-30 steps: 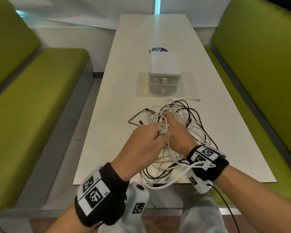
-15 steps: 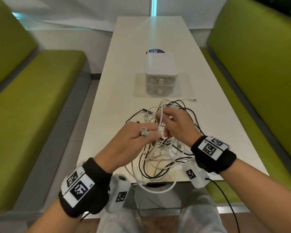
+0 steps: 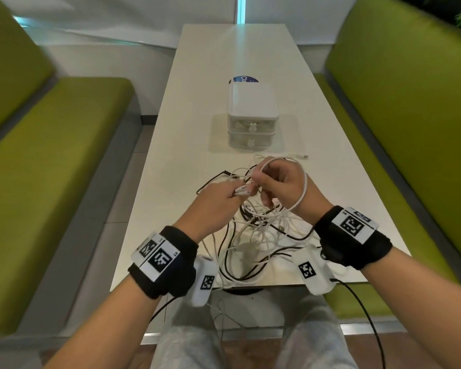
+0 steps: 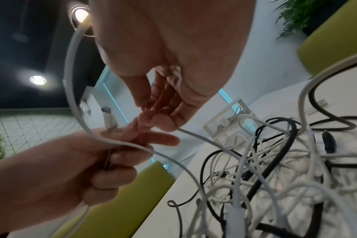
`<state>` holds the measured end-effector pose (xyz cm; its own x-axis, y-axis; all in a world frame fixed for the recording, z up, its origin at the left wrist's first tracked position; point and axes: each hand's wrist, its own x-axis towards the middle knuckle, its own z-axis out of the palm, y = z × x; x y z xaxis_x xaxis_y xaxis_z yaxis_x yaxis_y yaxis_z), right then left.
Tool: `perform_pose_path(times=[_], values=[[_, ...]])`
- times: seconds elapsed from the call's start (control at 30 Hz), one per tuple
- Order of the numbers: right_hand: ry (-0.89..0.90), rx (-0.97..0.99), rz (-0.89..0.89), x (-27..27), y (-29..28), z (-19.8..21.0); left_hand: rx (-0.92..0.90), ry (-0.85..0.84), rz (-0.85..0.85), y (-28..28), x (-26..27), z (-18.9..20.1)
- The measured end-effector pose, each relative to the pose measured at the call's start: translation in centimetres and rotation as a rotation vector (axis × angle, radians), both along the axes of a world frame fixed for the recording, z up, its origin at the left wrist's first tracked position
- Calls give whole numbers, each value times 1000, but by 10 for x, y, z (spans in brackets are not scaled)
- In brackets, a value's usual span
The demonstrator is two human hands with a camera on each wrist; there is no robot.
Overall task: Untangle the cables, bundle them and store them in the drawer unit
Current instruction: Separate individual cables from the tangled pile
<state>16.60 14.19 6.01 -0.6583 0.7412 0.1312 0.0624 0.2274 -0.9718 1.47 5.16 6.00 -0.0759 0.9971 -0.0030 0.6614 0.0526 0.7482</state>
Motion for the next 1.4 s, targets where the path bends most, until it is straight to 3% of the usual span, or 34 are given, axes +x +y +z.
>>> perform_pose_path(times=[0.2, 0.33, 0.5, 0.63, 0.7, 0.93, 1.07, 1.4], values=[[111, 19, -2, 5, -1, 9, 85, -178, -97, 6, 2, 12], [104, 31, -19, 4, 0, 13, 69, -49, -142, 13, 6, 5], [20, 167, -78, 8, 6, 4, 255, -64, 26, 17, 6, -6], [-94, -51, 91, 13, 6, -9, 391, -64, 53, 18, -3, 2], [-145, -67, 124, 12, 4, -15, 411, -91, 80, 19, -6, 8], [-369, 331, 84, 6, 18, -34, 612, -172, 190, 19, -5, 30], [-423, 407, 31, -1, 28, -32, 721, -211, 271, 13, -4, 42], [-394, 310, 29, -8, 27, -31, 693, -361, 421, 5, -12, 44]])
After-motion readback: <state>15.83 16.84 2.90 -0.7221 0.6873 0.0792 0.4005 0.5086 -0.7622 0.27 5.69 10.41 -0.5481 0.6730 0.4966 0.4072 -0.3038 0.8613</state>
